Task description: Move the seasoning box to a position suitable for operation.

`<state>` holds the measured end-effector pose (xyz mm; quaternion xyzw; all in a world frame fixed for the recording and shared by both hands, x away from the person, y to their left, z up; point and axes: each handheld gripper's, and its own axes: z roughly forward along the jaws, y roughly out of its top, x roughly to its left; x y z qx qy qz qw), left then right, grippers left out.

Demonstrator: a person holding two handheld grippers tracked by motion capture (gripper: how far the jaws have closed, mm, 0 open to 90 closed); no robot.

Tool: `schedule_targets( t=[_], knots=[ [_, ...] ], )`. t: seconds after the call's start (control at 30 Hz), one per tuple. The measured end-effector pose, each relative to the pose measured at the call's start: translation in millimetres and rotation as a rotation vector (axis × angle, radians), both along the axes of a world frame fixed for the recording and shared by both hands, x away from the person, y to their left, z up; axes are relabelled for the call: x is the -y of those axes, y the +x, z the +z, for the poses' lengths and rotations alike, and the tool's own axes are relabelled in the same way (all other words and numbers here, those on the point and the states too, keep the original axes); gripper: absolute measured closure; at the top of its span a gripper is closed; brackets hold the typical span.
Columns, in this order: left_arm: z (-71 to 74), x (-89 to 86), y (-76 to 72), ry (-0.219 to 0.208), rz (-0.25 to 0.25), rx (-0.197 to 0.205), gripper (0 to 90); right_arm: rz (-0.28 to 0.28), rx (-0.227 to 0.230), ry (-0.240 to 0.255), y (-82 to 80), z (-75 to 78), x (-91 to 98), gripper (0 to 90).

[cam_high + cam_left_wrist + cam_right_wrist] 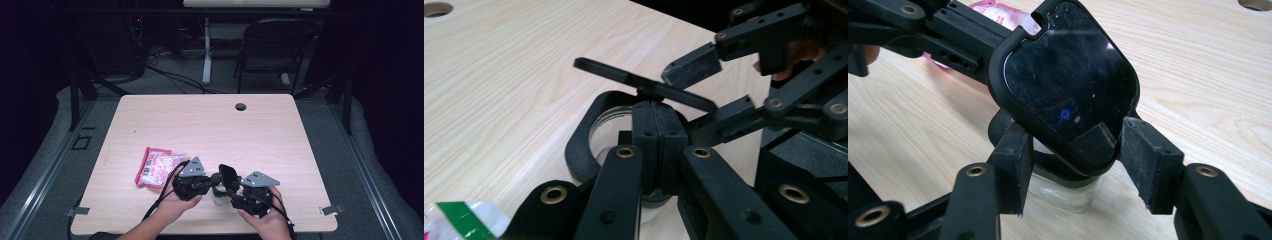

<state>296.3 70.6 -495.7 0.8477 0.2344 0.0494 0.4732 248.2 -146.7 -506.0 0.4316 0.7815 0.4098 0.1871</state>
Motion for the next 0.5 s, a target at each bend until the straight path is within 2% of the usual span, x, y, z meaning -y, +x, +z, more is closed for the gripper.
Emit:
schedule_targets(
  t=[0.03, 0.07, 0.2, 0.5],
  knots=[
    [-1.3, -0.8, 1.2, 0.005, 0.006, 0.002, 89.1, 0.003, -0.004, -0.005, 0.1, 0.4, 0.5, 47.8],
    [-3.5, -2.0, 3.0, 0.029, 0.023, 0.014, 88.1, 0.005, -0.006, -0.007, 0.1, 0.6, 0.9, 47.8],
    [-8.9, -3.5, 7.1, 0.053, 0.063, 0.026, 84.5, 0.006, -0.006, -0.002, 0.4, 0.4, 1.4, 47.9],
    [-19.1, -5.0, 16.5, 0.063, 0.130, 0.012, 73.3, -0.002, -0.013, 0.017, -0.1, 0.9, 2.2, 48.8]
  ],
)
